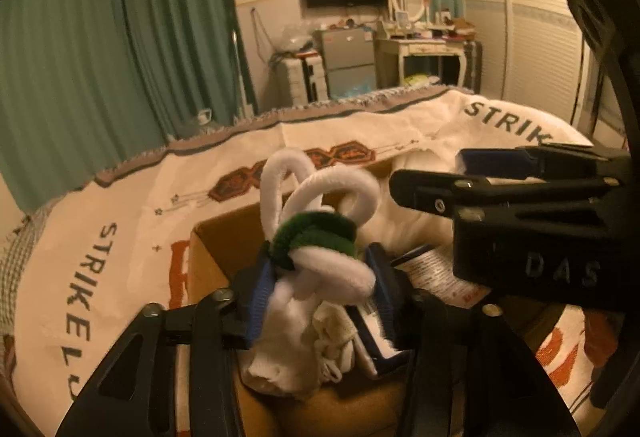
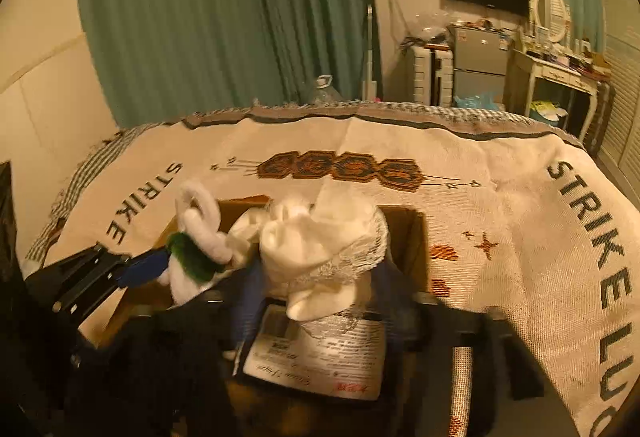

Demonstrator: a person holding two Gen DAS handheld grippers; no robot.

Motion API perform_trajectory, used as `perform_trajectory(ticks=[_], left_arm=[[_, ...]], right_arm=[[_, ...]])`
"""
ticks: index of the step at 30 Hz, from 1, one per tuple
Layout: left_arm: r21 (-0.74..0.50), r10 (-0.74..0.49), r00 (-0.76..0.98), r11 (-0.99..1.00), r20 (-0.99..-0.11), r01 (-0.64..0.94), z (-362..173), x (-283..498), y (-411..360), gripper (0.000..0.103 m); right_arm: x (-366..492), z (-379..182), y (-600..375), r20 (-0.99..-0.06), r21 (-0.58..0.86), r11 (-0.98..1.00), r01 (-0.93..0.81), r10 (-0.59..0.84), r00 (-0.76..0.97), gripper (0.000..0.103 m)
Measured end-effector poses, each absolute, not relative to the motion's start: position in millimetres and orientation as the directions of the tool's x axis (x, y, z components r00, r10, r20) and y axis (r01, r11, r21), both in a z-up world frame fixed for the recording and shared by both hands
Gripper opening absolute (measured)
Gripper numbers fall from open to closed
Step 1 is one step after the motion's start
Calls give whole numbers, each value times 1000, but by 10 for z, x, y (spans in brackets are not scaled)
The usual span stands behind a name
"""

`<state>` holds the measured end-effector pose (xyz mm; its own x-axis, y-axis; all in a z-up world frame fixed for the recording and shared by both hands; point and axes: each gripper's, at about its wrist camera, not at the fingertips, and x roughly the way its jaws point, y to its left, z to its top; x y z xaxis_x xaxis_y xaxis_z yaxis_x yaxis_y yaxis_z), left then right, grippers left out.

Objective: Organize soft objects
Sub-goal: 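Carry the toy and lace cloth into the box and release both, then withdraw both tools from the box toward the remaining items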

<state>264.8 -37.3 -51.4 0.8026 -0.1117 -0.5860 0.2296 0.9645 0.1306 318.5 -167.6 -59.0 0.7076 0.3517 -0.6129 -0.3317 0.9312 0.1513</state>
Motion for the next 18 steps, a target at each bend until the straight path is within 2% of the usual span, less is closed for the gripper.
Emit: perform_trajectory(ticks=[1,3,5,8,11,12,14,18], left_arm=[[134,-106,813,966,-572,220,-492,2617,-374,77],[132,-93,835,972,-542,194,-424,2586,-337,86],[115,-90,841,977,-534,177,-308,2531,-316,86],[80,-102,849,983,-518,167,-66,2373,-260,86],[86,-98,879,984,-467,155,268,2078,-245,86],[89,-95,894,985,-438,148,428,1921,-235,87],[82,-94,914,987,-394,137,680,1661,-198,94],[64,-103,941,989,-322,130,1123,1201,-96,95]], right_arm=[[3178,-587,-1703,-607,158,932,-325,352,713,62],[3152,-542,-1748,-600,167,933,-319,353,718,63],[3101,-442,-1789,-589,161,937,-310,343,732,67],[2917,-202,-1852,-561,140,944,-298,324,762,68],[2651,107,-1905,-531,115,950,-290,305,790,69],[2531,239,-1924,-517,101,953,-286,296,803,72],[2261,529,-1964,-484,69,959,-273,272,832,78],[1720,1054,-2072,-420,48,964,-261,256,871,78]])
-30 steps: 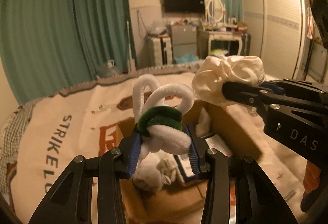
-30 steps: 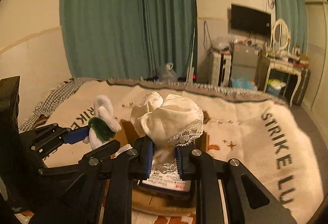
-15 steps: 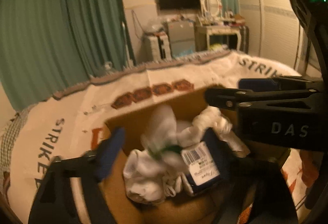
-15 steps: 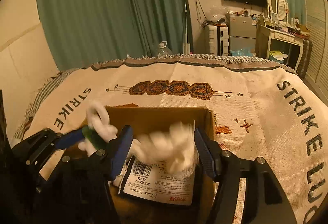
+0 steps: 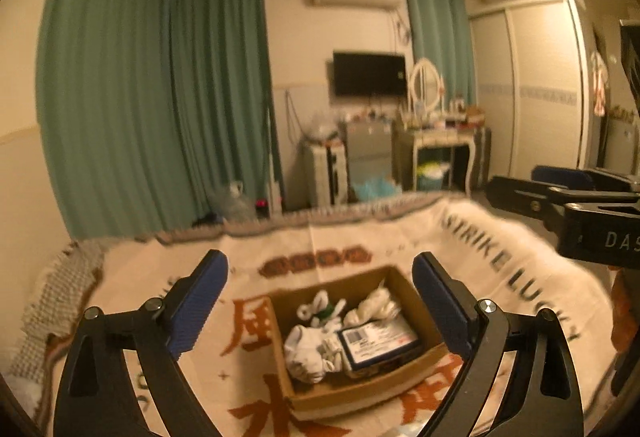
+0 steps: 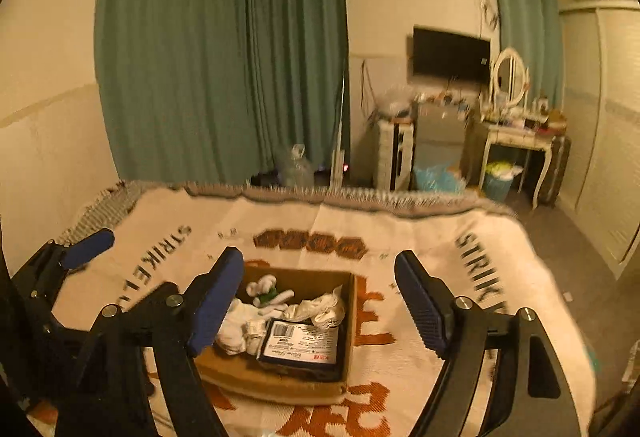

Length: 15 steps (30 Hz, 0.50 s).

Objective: Organize soft objects
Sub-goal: 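Withdraw both tools from the box toward the remaining items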

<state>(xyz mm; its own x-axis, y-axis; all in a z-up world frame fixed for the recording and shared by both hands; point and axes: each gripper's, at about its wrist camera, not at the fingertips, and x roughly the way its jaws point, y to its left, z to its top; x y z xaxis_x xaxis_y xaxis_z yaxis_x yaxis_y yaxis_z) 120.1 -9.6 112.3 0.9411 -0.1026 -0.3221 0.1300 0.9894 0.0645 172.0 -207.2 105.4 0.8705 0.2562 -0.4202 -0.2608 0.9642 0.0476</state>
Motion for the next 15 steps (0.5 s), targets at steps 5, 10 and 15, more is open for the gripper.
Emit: perform_trajectory(ticks=[5,10,15], left_arm=[[46,-102,964,992,-247,117,1533,660,83,95],[12,-112,962,993,-249,119,1557,347,241,95],[31,-73,953,996,-296,86,1216,324,263,95]], right_arm=[[1019,1542,-2163,-349,32,964,-265,260,901,94],[474,1736,-2157,-301,6,960,-280,269,915,103],[171,1555,-2045,-292,-59,955,-291,262,920,103]])
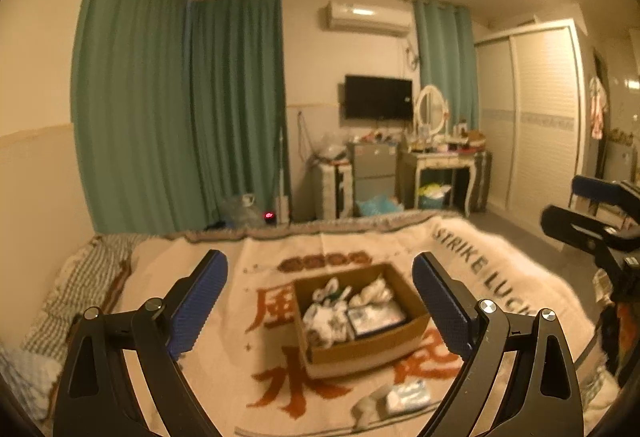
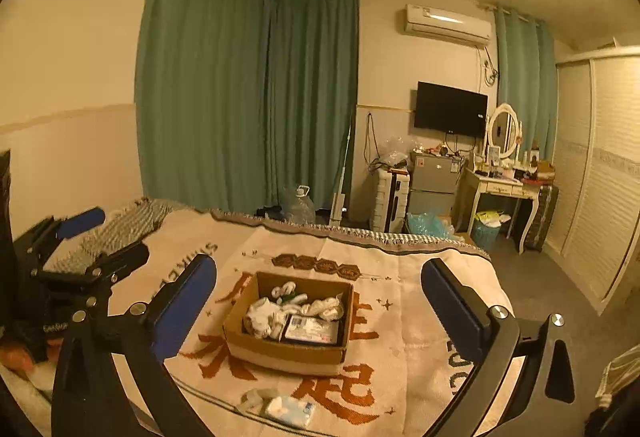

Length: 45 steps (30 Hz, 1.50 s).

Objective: Organize soft objects
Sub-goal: 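Withdraw both tools from the box toward the remaining items, then grasp the blue floral tissue pack with the right tool while the left tool grasps the white plastic piece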

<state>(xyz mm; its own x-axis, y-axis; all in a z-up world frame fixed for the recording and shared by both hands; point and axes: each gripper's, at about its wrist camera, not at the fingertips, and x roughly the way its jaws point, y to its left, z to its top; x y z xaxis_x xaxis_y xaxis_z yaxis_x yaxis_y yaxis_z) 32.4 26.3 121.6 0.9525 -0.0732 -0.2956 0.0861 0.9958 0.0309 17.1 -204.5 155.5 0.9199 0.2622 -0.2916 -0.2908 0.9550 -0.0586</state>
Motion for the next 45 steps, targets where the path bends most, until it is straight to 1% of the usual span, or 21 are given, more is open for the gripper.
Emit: perform_trajectory(ticks=[4,7,12,14,17,22,25,27,29,33,36,38,39,40,42,45], left_arm=[[23,-49,931,998,-361,62,831,474,253,95],[40,-28,919,998,-393,47,553,545,213,95],[77,-15,893,995,-450,55,64,612,114,95],[68,-7,876,997,-483,46,-120,679,123,95],[45,-1,848,999,-530,29,-389,793,158,95],[40,14,801,999,-598,12,-872,929,180,95],[74,36,777,997,-629,14,-1152,976,160,95],[77,34,757,997,-653,21,-1271,1004,167,95],[55,14,739,998,-673,31,-1345,1013,187,95],[48,23,725,999,-688,13,-1392,1047,221,95],[13,6,719,1000,-695,5,-1399,1053,276,95],[-1,1,719,1000,-695,-1,-1390,1040,296,95],[-6,-2,717,1000,-697,-2,-1392,1047,305,95],[-12,-6,717,1000,-697,-3,-1377,1033,311,95],[-32,-32,723,999,-690,14,-1335,987,304,93],[-52,-77,725,997,-685,57,-1290,936,231,93]], right_arm=[[153,1189,-1969,-321,-81,947,-310,270,908,103],[255,825,-1900,-359,-84,946,-315,266,895,103],[550,162,-1807,-460,-60,938,-342,279,843,103],[666,-81,-1786,-501,-53,936,-348,277,820,103],[786,-387,-1771,-539,-51,944,-325,248,805,103],[1010,-926,-1749,-629,-4,953,-303,233,742,103],[1103,-1264,-1720,-679,4,951,-310,230,698,103],[1173,-1463,-1718,-707,6,958,-287,207,677,103],[1239,-1590,-1750,-729,55,961,-272,225,647,103],[1307,-1699,-1749,-749,85,960,-265,237,618,103],[1329,-1763,-1730,-761,109,952,-285,264,593,103],[1332,-1785,-1702,-770,110,947,-300,273,577,99],[1330,-1796,-1681,-773,107,946,-305,272,573,85],[1319,-1801,-1663,-775,105,943,-314,276,569,79],[1283,-1796,-1642,-774,99,941,-325,278,569,77],[1202,-1700,-1704,-759,107,940,-323,287,585,76]])
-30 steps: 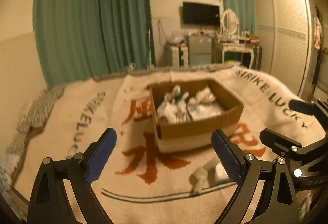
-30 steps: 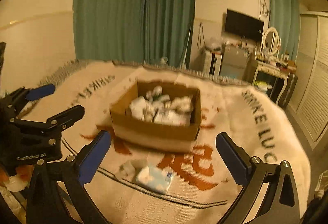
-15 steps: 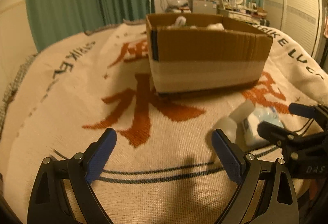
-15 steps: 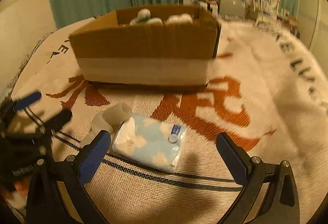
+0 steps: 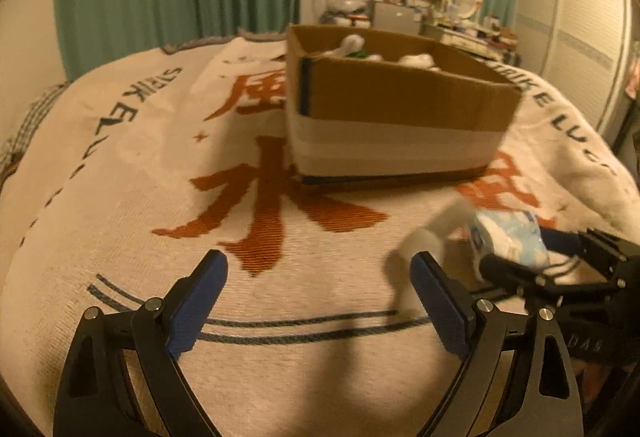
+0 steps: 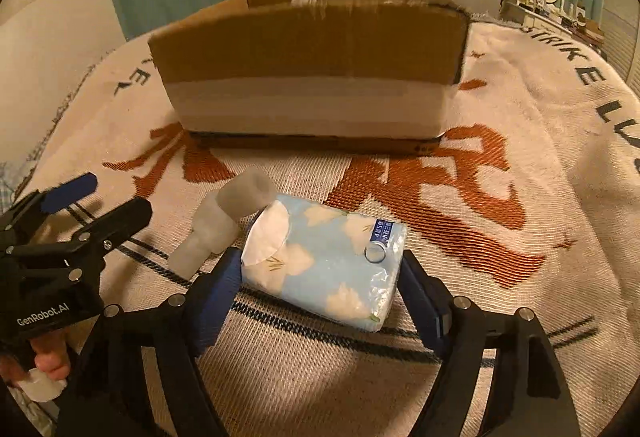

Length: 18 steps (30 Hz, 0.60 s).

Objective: Organize soft objects
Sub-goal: 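Grasp the blue floral tissue pack with the right tool while the left tool grasps the white plastic piece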

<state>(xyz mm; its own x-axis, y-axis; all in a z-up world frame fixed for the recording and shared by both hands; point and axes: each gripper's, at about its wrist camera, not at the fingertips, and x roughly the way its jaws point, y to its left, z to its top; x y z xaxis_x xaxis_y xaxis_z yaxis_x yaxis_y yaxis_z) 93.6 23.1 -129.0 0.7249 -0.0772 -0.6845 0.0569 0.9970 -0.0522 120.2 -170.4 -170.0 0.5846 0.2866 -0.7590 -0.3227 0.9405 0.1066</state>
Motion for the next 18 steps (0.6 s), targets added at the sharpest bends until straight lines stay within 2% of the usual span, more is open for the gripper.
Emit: perform_trajectory(ticks=[3,4,6,9,10,12,14,16,18], left_arm=[[-18,-91,717,994,-691,109,-1299,922,49,92],[-14,-101,712,992,-695,127,-1308,932,-3,86],[-8,-121,693,986,-711,164,-1345,981,-122,80],[24,-107,681,983,-725,181,-1434,1113,-321,78],[26,-113,676,981,-728,193,-1460,1161,-377,70],[29,-128,657,975,-743,222,-1524,1226,-490,65],[29,-139,641,969,-755,245,-1592,1254,-566,54],[31,-152,642,964,-752,265,-1614,1233,-606,39],[41,-165,646,956,-746,291,-1596,1189,-629,33]], right_arm=[[1109,-1540,-1883,-732,111,955,-276,266,627,76],[1093,-1490,-1940,-724,112,959,-261,259,640,76],[1088,-1409,-2053,-711,121,964,-236,250,658,76],[1111,-1372,-2147,-702,143,966,-215,252,667,76],[1125,-1376,-2158,-703,150,965,-214,257,663,76],[1154,-1408,-2146,-712,153,965,-214,258,653,76],[1176,-1419,-2129,-715,152,964,-218,260,649,76],[1187,-1449,-2110,-717,153,964,-219,260,646,76],[1196,-1470,-2128,-721,159,963,-216,263,641,76]])
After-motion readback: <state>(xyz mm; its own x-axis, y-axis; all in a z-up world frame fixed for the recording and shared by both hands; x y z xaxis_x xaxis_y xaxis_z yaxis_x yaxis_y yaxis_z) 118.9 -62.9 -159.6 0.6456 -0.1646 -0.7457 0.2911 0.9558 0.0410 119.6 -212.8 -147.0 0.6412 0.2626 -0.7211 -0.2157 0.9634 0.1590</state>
